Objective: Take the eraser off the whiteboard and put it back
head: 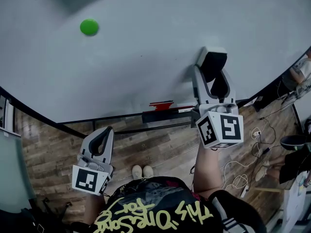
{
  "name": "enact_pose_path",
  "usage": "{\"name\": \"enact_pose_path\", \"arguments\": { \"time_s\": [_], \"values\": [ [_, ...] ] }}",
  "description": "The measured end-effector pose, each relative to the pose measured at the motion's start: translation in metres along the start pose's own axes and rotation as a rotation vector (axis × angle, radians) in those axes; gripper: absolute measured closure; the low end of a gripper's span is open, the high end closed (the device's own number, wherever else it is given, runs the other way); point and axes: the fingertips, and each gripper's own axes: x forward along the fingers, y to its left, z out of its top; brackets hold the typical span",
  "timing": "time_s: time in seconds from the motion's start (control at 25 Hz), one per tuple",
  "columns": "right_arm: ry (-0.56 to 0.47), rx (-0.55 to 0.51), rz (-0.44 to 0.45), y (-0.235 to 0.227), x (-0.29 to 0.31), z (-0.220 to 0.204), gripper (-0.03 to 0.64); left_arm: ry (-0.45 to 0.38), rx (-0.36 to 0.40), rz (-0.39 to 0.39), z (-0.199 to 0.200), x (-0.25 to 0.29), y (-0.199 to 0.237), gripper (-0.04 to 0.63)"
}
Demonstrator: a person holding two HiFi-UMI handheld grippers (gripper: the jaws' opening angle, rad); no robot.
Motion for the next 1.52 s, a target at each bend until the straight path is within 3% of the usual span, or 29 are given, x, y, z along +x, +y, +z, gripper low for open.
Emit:
{"name": "enact_pose_path", "arguments": {
  "time_s": [0.12,0.32,0.44,0.92,1.08,1.28,1.52],
  "values": [
    [-0.004,0.013,0.016,0.004,0.0,0.001,0.37,-0.014,-0.056,0.004,0.002,0.0,-0.002,0.588],
    [-0.005,0.017,0.028,0.007,-0.004,0.002,0.37,-0.018,-0.02,-0.015,0.001,0.0,-0.002,0.588],
    [-0.008,0.014,0.031,0.007,-0.009,0.004,0.37,-0.017,-0.057,-0.014,0.003,0.001,-0.004,0.588],
    [-0.02,0.06,0.052,0.008,-0.03,0.011,0.368,-0.029,0.035,-0.092,0.005,0.008,-0.012,0.588],
    [-0.023,0.05,0.052,0.009,-0.042,0.016,0.368,-0.028,-0.019,-0.094,0.006,0.009,-0.014,0.588],
    [-0.022,0.044,0.057,0.011,-0.052,0.019,0.368,-0.034,0.035,-0.13,0.006,0.012,-0.017,0.588],
    [-0.019,0.037,0.065,0.016,-0.065,0.021,0.368,-0.037,0.029,-0.144,0.008,0.013,-0.019,0.588]
  ]
}}
